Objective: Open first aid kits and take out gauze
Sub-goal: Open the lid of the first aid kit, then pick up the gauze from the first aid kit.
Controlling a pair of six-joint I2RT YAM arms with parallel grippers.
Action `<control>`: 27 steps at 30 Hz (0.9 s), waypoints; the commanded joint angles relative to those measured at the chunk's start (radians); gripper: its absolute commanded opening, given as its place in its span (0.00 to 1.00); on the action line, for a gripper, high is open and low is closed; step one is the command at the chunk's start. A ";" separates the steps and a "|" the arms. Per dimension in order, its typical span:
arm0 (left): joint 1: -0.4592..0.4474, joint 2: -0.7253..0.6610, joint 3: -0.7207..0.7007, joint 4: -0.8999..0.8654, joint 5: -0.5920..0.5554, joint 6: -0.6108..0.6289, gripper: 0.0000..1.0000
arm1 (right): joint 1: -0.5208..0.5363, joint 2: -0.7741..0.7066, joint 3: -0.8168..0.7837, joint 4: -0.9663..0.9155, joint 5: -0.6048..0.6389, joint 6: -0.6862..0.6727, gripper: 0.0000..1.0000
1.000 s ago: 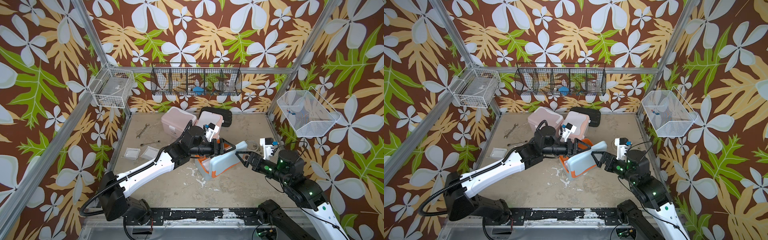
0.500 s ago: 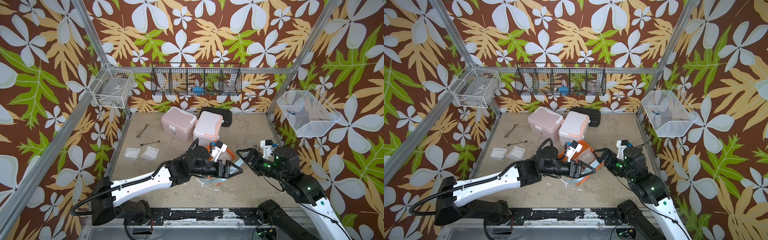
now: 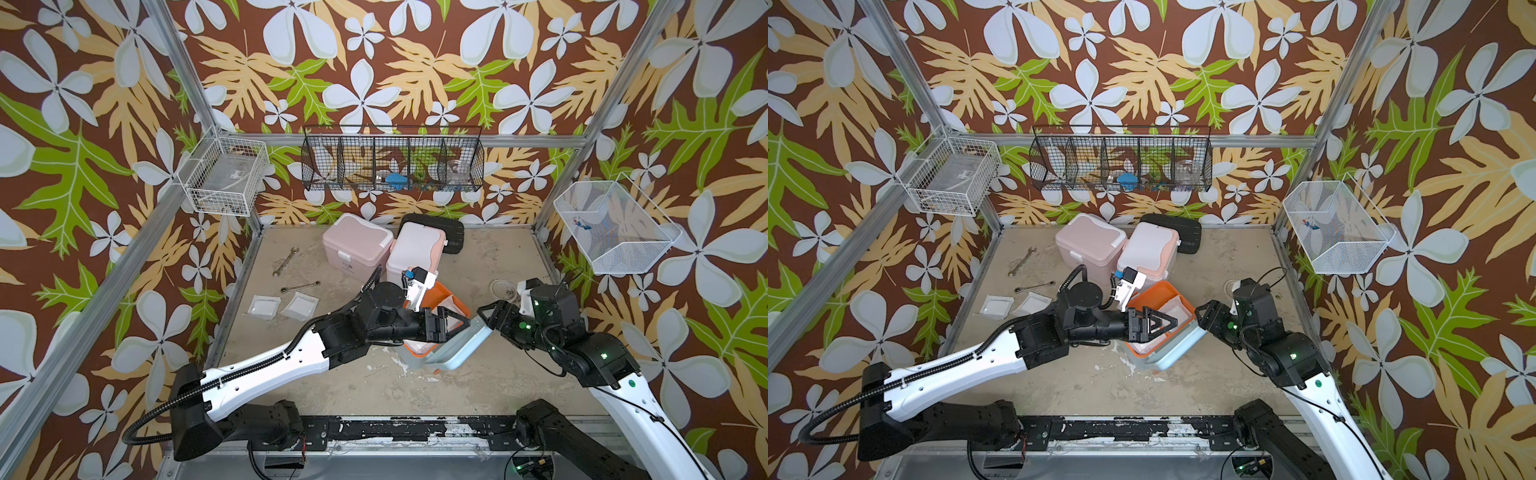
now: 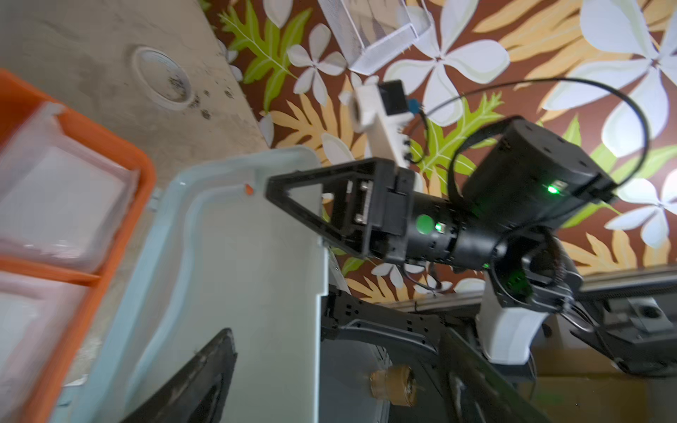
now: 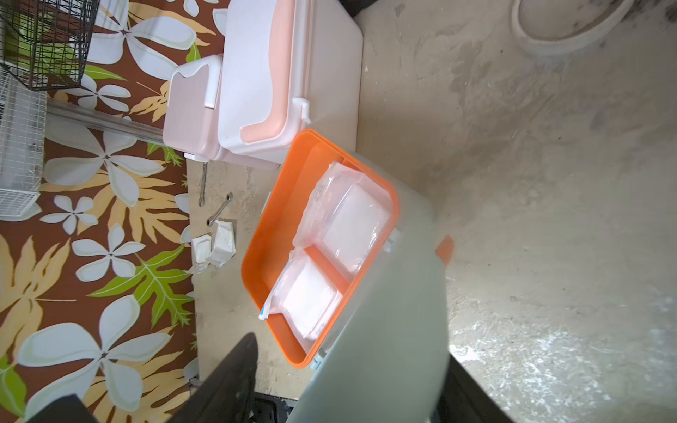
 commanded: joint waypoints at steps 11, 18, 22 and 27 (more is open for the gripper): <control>0.044 0.102 0.089 -0.491 -0.371 0.249 0.80 | 0.001 0.114 0.024 0.075 0.104 -0.244 0.55; 0.034 0.135 0.111 -0.632 -0.546 0.268 0.74 | 0.000 0.148 0.022 0.112 0.061 -0.247 0.60; 0.023 0.165 0.121 -0.627 -0.511 0.282 0.69 | 0.000 0.145 0.017 0.115 0.052 -0.244 0.61; -0.023 0.245 0.169 -0.631 -0.508 0.296 0.63 | 0.001 0.142 0.006 0.121 0.042 -0.237 0.61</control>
